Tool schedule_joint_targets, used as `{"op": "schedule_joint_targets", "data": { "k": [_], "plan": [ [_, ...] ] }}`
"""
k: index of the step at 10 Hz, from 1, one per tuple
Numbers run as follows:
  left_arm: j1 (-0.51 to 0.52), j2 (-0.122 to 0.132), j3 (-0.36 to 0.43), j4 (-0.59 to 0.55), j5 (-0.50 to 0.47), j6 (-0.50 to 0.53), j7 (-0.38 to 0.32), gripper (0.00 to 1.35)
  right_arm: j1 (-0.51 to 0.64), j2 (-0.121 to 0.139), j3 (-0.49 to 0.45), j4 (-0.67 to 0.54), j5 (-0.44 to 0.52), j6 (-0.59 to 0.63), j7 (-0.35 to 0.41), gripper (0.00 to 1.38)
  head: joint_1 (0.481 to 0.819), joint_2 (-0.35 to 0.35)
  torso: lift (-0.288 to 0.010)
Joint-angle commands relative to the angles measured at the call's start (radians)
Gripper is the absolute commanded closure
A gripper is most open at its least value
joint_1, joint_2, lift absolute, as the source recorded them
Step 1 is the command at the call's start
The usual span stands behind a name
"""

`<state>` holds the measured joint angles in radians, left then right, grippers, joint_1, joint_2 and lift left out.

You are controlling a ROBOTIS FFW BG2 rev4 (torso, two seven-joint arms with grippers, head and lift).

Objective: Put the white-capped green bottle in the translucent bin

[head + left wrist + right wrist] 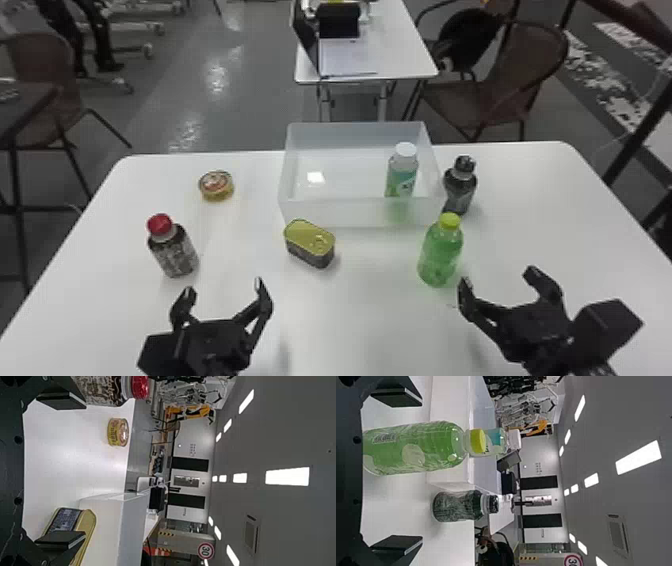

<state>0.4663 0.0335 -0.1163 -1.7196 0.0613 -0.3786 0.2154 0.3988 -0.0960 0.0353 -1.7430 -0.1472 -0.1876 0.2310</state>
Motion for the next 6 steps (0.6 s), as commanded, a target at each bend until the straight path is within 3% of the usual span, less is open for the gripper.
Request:
{"op": "schedule_joint_targets", "data": {
  "k": [1,6],
  "plan": [
    [0.000,0.002,0.000,0.000,0.000,0.000,-0.001,0.15,0.006,0.002,0.000,-0.004,0.004,-0.013,-0.007,0.08,0.695,0.047,-0.114],
    [0.000,0.000,0.001,0.000,0.000,-0.002,0.001,0.15,0.011,0.004,0.000,-0.010,0.020,-0.019,-0.032,0.08,0.695,0.041,-0.114]
  ]
}}
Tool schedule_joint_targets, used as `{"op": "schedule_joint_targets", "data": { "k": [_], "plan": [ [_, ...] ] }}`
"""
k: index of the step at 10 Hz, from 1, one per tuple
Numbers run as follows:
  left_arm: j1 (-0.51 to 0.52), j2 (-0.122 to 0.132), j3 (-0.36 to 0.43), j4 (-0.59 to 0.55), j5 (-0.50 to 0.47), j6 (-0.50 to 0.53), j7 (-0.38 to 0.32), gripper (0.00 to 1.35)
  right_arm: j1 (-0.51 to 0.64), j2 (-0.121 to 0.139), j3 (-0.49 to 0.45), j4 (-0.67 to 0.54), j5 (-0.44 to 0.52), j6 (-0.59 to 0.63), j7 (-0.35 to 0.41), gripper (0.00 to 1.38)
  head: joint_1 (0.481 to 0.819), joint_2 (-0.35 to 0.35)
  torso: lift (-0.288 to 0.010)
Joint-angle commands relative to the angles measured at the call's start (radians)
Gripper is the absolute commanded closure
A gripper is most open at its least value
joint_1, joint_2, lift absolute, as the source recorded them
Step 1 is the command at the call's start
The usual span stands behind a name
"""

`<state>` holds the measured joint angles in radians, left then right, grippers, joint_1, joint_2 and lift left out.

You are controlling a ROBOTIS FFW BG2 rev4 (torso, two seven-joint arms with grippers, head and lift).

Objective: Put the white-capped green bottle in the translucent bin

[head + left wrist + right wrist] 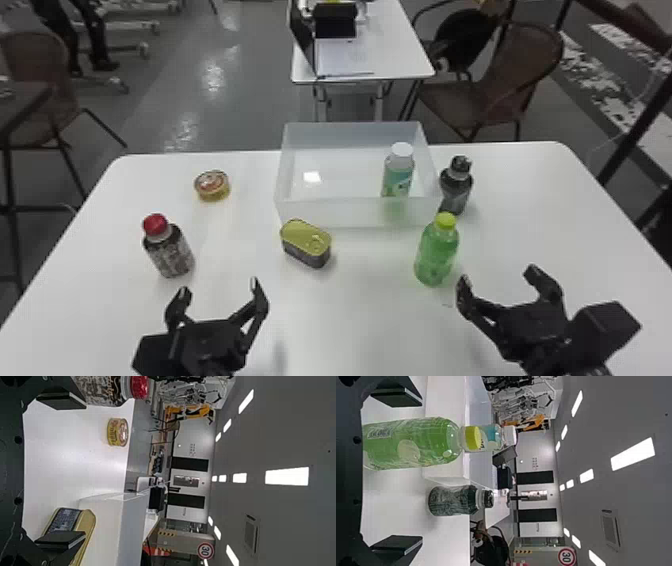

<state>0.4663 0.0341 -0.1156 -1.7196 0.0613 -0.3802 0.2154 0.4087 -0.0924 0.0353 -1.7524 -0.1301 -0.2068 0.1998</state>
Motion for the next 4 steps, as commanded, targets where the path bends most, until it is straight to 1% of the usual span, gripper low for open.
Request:
{"op": "schedule_joint_targets", "data": {
  "k": [1,4],
  "plan": [
    [0.000,0.000,0.001,0.000,0.000,0.000,0.001,0.15,0.004,0.002,0.000,-0.004,0.007,0.000,-0.010,0.08,0.695,0.041,-0.114],
    [0.000,0.001,0.001,0.000,-0.002,0.001,-0.001,0.15,0.015,0.003,0.000,-0.013,0.014,0.001,-0.048,0.08,0.695,0.035,-0.114]
  ]
}}
